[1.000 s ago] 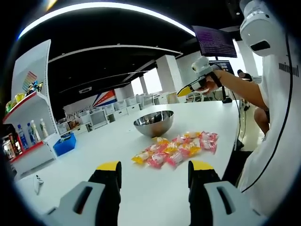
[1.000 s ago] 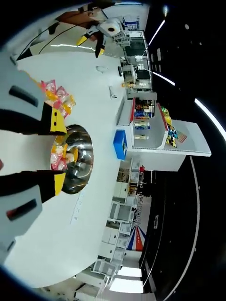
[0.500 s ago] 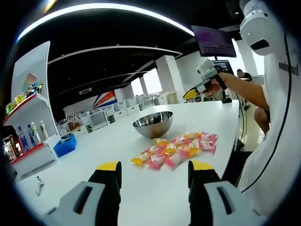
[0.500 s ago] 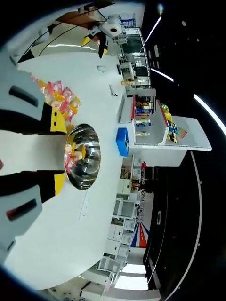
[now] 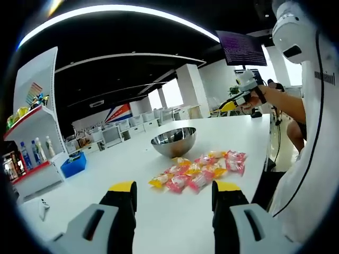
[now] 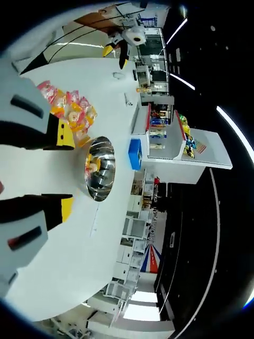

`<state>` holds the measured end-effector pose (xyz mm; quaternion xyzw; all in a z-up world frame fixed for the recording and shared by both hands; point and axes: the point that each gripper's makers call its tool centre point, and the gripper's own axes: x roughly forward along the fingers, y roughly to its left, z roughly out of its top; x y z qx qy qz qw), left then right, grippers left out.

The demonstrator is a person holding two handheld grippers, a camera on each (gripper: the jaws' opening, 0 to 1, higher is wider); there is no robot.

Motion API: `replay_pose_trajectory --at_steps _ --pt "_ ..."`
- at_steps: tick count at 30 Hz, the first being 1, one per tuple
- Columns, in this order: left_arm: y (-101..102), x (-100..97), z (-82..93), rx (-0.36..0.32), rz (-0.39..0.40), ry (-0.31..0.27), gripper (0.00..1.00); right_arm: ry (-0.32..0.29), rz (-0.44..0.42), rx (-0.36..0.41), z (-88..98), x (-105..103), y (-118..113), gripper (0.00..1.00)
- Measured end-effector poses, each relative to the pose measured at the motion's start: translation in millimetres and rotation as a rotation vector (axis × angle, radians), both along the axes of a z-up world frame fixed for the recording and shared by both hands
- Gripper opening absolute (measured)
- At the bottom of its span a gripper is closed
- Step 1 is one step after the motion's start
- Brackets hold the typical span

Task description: Pick up the marshmallows scattered on the table and place them into the bowl on the table

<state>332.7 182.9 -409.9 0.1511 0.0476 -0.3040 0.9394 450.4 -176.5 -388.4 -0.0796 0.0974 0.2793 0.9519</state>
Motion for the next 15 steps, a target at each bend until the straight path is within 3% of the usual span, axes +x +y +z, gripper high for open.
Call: replay_pose_trajectory --at_steps 10,15 --pt "-5 6.9 2.2 -0.019 -0.009 -0.007 0.58 -0.091 -0.001 0.113 4.2 -30 -27 0.35" --pt "-7 11.3 0.7 -0.018 -0.012 -0.001 0.58 -0.115 -0.038 0.102 -1.7 -31 -44 0.36"
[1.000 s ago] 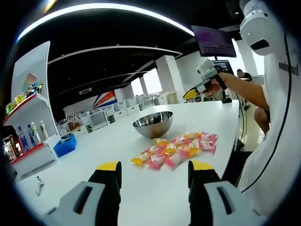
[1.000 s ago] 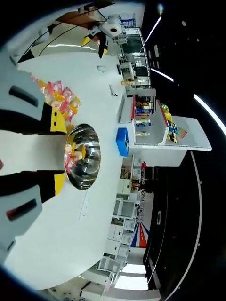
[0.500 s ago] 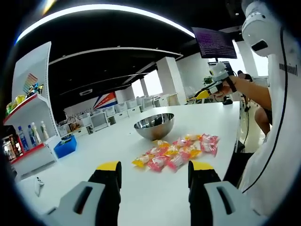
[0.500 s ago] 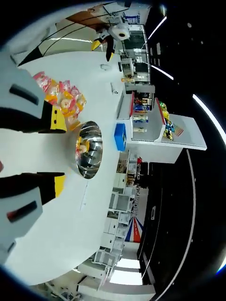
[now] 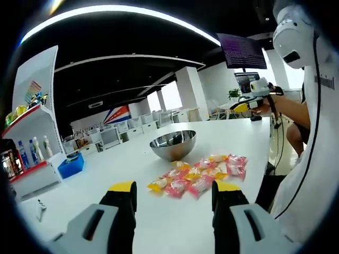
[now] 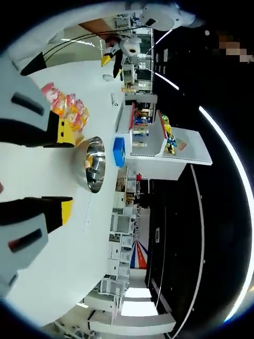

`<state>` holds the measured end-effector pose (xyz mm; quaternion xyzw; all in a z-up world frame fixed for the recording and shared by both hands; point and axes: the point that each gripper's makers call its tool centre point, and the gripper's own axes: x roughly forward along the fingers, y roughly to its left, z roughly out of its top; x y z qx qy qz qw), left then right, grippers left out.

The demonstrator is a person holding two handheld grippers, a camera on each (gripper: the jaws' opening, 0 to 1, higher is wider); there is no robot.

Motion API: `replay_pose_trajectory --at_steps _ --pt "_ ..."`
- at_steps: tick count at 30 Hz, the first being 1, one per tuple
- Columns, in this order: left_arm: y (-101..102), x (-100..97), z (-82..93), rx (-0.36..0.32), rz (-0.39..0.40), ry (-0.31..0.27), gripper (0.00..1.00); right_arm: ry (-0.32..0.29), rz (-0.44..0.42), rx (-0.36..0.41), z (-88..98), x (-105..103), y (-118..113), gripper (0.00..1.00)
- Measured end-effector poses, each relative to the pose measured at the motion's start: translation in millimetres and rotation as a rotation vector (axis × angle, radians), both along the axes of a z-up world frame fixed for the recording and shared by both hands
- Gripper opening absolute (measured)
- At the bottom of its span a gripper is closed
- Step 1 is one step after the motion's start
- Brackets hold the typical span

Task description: Pick up the marshmallows scattered on the table and place them into the bowl on the table

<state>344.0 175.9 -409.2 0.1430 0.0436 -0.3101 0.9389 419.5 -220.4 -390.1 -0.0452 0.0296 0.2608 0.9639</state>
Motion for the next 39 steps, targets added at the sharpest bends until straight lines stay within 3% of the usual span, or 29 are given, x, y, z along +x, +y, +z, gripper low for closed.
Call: replay_pose_trajectory --at_steps 8,14,22,30,39 --pt "-1 1.7 -4.3 -0.002 0.008 0.015 0.58 -0.022 -0.034 0.044 -6.5 -9 -16 0.37" --pt "-2 2.1 -3.3 -0.002 0.013 0.013 0.58 0.009 -0.061 0.092 -24.1 -15 -21 0.37" --pt "-3 1.7 -4.5 0.015 0.009 0.014 0.58 0.027 -0.088 0.105 -32.1 -24 -29 0.37" --pt "-6 -0.4 -4.1 0.009 0.001 0.01 0.58 0.032 -0.094 0.094 -30.2 -31 -30 0.37" --pt "-7 -3.9 -1.6 0.002 -0.009 -0.006 0.58 0.079 -0.052 0.074 -21.9 -29 -18 0.38"
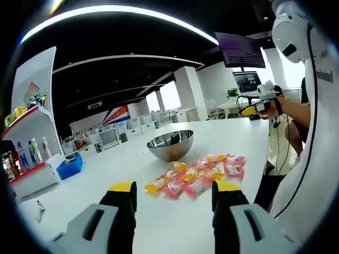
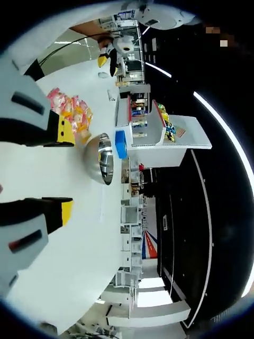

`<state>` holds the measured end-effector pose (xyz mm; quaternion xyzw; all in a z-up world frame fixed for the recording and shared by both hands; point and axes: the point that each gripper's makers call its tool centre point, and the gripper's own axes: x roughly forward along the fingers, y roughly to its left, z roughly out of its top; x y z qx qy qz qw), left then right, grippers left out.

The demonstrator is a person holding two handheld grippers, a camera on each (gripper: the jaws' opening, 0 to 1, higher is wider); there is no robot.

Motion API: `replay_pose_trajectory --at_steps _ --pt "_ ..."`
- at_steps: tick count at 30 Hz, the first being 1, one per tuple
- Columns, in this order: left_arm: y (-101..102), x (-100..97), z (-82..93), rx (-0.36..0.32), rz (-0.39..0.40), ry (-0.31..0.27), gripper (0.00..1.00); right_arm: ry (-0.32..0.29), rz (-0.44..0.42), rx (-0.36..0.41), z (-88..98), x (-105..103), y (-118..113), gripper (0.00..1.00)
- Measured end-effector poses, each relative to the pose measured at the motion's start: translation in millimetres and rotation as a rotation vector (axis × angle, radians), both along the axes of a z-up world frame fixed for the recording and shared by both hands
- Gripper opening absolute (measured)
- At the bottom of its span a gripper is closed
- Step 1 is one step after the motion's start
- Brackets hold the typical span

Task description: Pick up the marshmallows scattered on the table and place them into the bowl on the table

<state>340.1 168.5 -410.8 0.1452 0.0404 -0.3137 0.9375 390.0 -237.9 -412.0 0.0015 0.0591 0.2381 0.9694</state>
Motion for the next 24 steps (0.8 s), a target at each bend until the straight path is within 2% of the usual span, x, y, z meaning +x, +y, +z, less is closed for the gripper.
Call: replay_pose_trajectory --at_steps 5,7,16,20,24 --pt "-2 -1.6 -3.4 0.006 -0.011 0.009 0.58 0.022 0.035 -0.036 5.0 3 12 0.38" --pt "-3 -1.6 -4.2 0.009 -0.014 0.01 0.58 0.031 0.076 -0.072 5.2 2 23 0.38" --pt "-2 -0.8 -4.8 0.003 -0.017 0.01 0.58 0.05 0.176 -0.109 14.8 5 59 0.39" --pt "-5 -2.4 -7.4 0.007 -0.021 0.015 0.58 0.096 0.256 -0.157 10.5 2 81 0.4" --pt "-5 -4.5 -7.9 0.002 -0.017 0.012 0.58 0.142 0.297 -0.181 4.8 8 104 0.41"
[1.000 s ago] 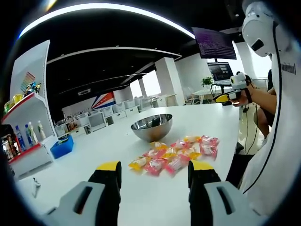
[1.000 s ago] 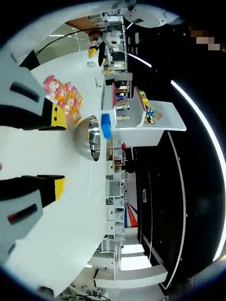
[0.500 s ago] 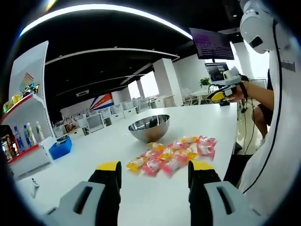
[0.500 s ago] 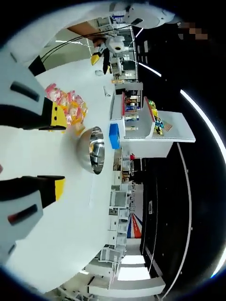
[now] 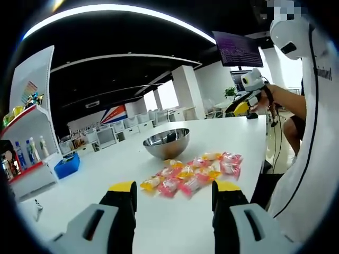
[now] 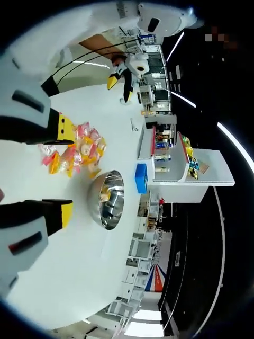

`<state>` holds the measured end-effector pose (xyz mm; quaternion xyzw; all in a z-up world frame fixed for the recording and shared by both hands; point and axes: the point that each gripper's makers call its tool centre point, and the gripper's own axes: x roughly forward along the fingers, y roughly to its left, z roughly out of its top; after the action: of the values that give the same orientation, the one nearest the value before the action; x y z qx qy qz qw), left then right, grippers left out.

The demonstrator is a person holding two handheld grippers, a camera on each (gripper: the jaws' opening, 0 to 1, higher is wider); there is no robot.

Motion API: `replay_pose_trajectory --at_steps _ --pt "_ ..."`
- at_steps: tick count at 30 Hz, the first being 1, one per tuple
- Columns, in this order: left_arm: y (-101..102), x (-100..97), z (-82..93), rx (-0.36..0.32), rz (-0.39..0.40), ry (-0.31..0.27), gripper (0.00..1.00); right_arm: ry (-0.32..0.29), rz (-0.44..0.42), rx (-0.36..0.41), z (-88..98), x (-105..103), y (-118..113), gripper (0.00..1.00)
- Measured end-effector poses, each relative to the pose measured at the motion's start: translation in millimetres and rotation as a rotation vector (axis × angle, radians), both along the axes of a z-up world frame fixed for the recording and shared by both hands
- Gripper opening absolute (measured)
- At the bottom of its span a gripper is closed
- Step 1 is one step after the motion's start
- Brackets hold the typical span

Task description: Pick up the marshmallows scattered on the table and place them into the bowl on the table

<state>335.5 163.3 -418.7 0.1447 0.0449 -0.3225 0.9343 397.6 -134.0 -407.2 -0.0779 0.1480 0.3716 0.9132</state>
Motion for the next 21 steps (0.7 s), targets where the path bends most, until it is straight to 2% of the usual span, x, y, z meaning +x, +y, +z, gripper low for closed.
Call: replay_pose_trajectory --at_steps 3,12,21 --pt "1 -2.0 -1.9 0.002 0.007 0.002 0.58 0.039 0.006 -0.033 -9.2 9 13 0.43" --pt "11 -8.6 -1.0 -0.003 0.032 0.001 0.58 0.129 -0.001 -0.062 -34.7 41 46 0.42" --pt "15 -9.1 -3.0 -0.011 0.045 0.004 0.57 0.211 -0.008 -0.134 -70.3 54 62 0.41"
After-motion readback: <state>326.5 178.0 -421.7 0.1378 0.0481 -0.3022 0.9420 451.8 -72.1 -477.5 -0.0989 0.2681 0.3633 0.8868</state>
